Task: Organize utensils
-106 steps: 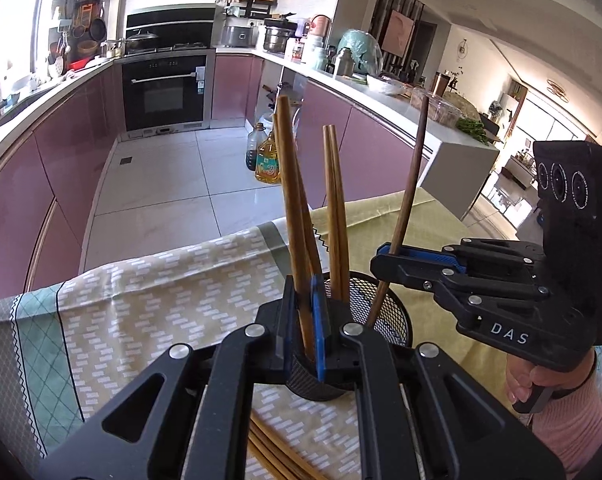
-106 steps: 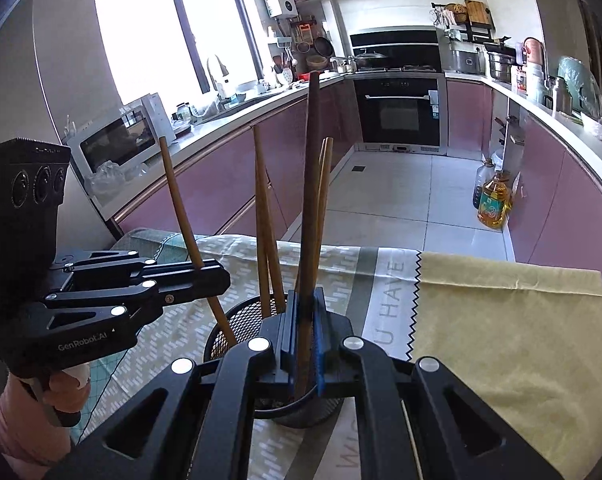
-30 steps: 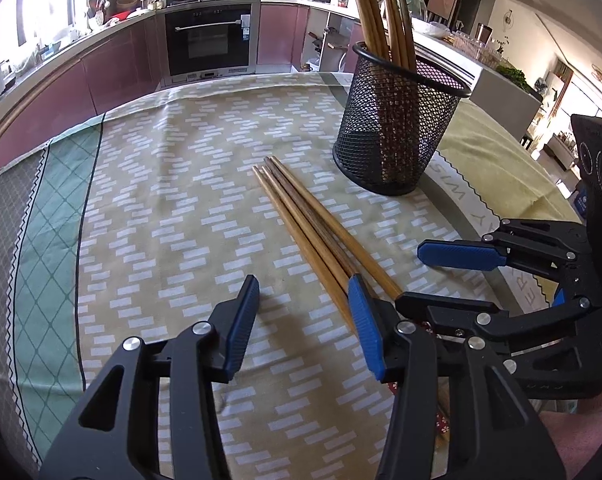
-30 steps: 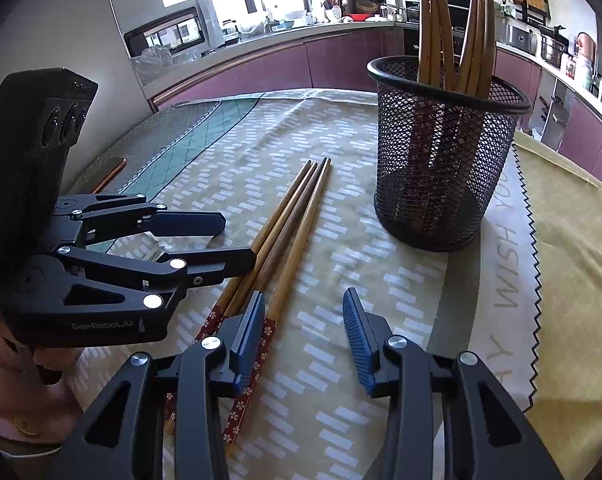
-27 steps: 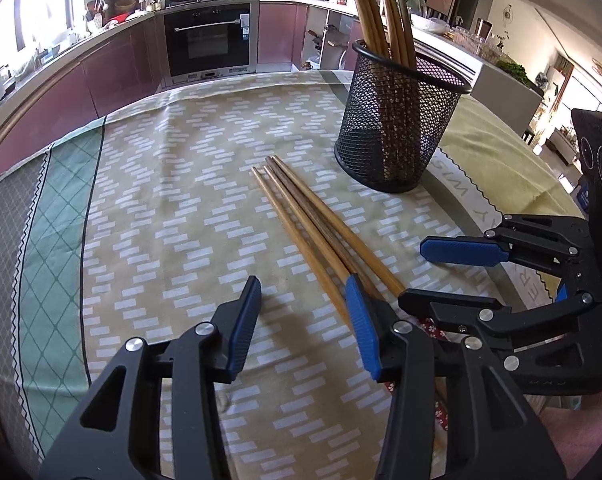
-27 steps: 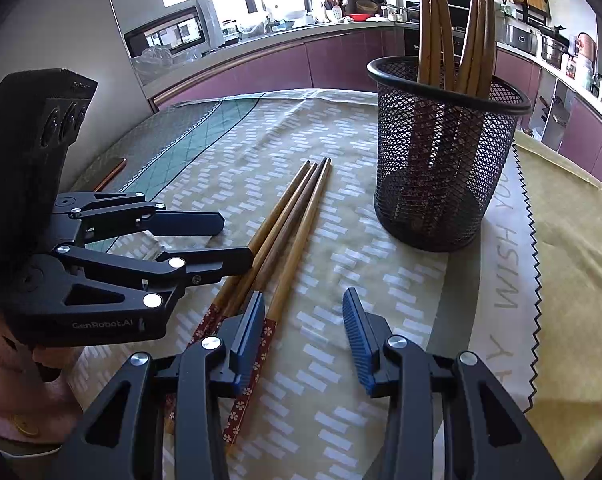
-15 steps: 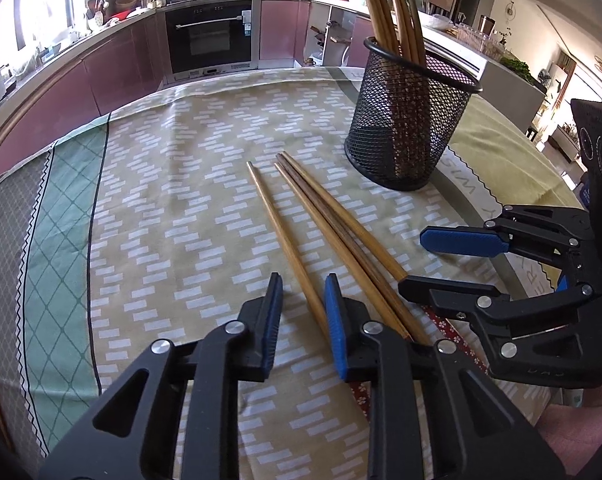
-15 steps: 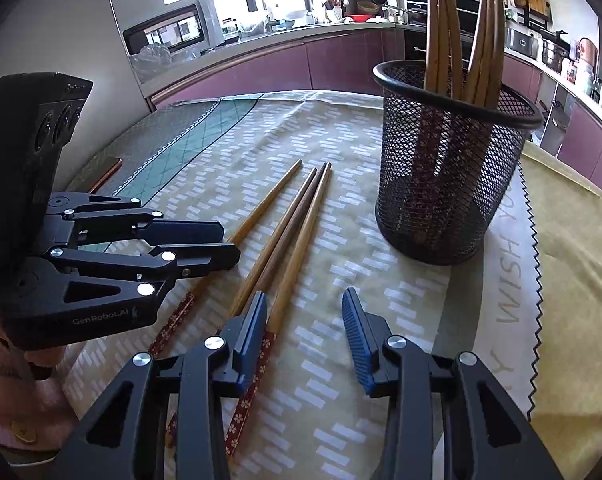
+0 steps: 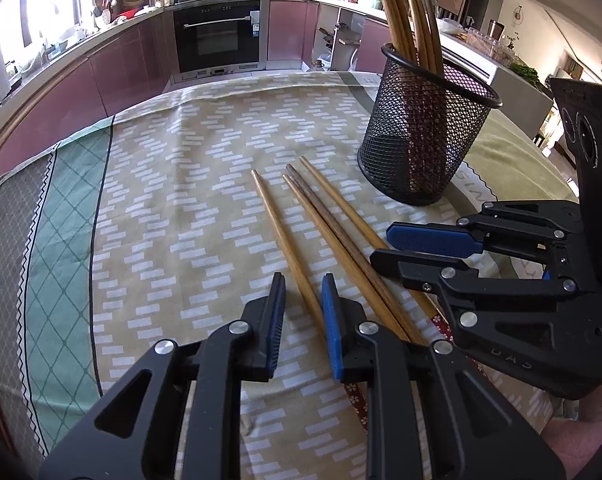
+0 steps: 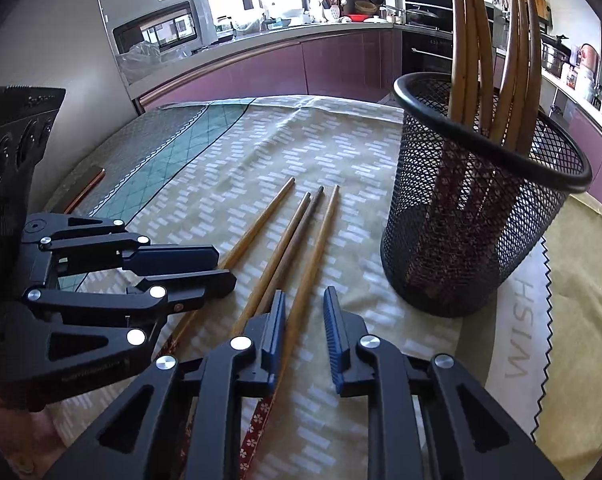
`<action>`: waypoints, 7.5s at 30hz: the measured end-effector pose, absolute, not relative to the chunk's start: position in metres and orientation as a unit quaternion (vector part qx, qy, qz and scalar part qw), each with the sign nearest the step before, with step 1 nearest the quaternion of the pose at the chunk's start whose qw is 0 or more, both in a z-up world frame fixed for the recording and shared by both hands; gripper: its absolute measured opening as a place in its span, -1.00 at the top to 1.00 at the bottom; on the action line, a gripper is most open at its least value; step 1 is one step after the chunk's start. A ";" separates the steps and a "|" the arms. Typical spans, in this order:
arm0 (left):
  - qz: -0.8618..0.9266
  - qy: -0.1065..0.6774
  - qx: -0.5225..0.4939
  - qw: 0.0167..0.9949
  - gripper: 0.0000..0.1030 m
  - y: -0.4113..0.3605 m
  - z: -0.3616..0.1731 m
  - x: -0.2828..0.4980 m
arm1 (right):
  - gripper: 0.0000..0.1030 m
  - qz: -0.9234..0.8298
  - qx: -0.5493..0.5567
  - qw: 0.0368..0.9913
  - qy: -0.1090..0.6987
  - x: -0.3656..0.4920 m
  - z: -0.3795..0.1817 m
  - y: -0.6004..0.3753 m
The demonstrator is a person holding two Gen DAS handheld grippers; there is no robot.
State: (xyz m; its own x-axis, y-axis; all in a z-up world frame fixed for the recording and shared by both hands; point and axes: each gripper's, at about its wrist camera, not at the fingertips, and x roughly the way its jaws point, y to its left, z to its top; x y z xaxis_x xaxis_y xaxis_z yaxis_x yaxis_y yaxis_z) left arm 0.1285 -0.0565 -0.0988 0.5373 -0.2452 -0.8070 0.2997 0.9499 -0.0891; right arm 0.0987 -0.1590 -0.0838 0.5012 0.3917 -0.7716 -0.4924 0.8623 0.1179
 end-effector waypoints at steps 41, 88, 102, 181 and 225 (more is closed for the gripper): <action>-0.187 0.463 0.016 0.866 0.73 -0.057 -0.101 0.129 | 0.88 0.294 -0.051 0.846 0.442 0.094 -0.084 -0.162; -0.277 0.335 -0.076 0.897 0.86 -0.047 0.015 0.095 | 0.89 0.279 0.057 0.913 0.291 0.057 0.010 -0.259; -0.282 0.316 -0.079 0.902 0.86 -0.061 0.026 0.111 | 0.89 0.272 0.058 0.924 0.262 0.060 0.033 -0.268; -0.265 0.252 -0.027 0.930 0.86 -0.100 0.086 0.129 | 0.89 0.243 0.052 0.943 0.220 0.114 0.079 -0.259; -0.233 0.337 0.021 0.912 0.86 -0.116 0.043 0.185 | 0.88 0.213 0.056 0.927 0.304 0.148 0.024 -0.267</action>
State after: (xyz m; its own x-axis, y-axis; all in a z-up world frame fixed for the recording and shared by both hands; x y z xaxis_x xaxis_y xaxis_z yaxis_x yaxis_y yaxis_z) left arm 0.1852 -0.1156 0.0429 0.6638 -0.4109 -0.6250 0.4390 0.8905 -0.1192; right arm 0.1482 -0.2672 0.0244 0.7244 0.4294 -0.5393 -0.3610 0.9028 0.2339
